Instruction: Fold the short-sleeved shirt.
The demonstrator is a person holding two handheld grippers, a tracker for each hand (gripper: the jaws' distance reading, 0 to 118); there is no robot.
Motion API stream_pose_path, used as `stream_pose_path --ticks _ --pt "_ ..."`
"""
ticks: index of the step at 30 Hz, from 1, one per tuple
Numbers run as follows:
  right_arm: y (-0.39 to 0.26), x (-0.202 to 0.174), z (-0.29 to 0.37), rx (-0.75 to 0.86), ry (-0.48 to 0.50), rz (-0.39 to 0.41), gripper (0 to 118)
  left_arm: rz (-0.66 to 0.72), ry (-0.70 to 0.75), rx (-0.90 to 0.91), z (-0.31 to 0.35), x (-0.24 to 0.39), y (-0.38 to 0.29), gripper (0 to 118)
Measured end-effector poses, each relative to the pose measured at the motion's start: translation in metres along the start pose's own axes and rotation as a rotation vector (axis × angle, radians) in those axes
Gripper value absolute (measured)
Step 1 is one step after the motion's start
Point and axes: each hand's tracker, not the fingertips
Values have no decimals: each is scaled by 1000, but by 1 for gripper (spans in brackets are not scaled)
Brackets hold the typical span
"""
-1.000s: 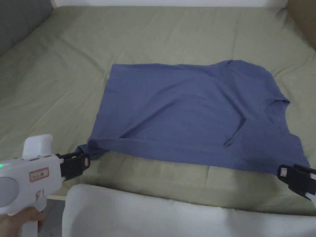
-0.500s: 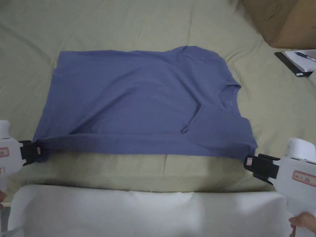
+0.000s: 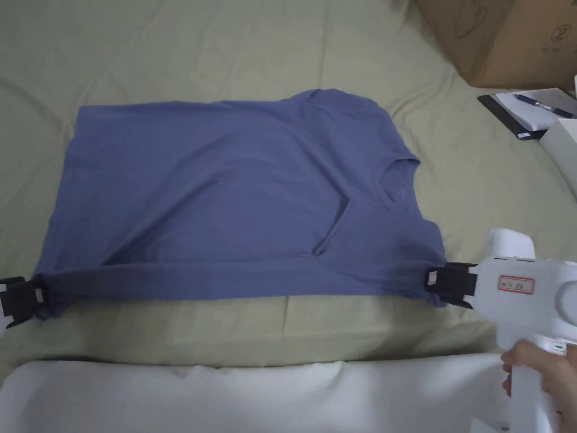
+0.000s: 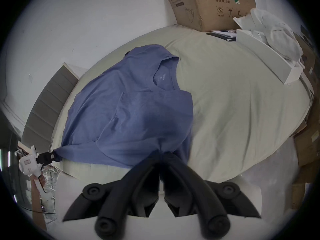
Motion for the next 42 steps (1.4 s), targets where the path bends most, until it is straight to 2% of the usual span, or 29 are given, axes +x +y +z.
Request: stream_pose_path --ticks 4,8,14,19,23,26,29,30,32,33,34,38,39,41,42 --pt "-1 -7 2 17 -9 58 2 17 6 -4 3 -4 0 4" --pt "12 -17 23 72 7 82 2 16 -2 -1 10 -3 8 4" --pt "63 -31 28 131 -18 140 2 -20 10 43 10 9 44 4" --pt "120 -36 -11 136 -46 145 2 -24 21 47 -20 17 95 4" --pt "146 -38 -59 89 -106 189 2 -47 61 3 -62 27 125 4" --pt "155 -29 -88 46 -108 126 2 -15 57 -33 -88 30 133 6" --pt "155 -23 -105 27 -118 138 6 12 52 -30 -101 28 131 11" --pt "155 -22 -107 4 -113 156 27 8 56 -28 -100 29 129 36" --pt "155 -17 -103 -19 -51 151 69 -6 56 -40 -98 25 129 100" --pt "154 -14 -96 -5 -13 147 91 -10 45 -36 -91 22 127 118" --pt "153 -13 -88 25 -18 137 93 -23 17 27 -81 23 128 115" --pt "143 -17 -44 118 15 143 90 -51 25 51 -42 18 118 115" --pt "137 -20 -31 129 37 160 84 -55 14 72 -30 17 111 115" --pt "124 -26 -12 142 51 178 55 -45 10 79 -12 15 97 106" --pt "116 -28 -4 146 61 185 33 -31 4 95 -3 13 87 84"
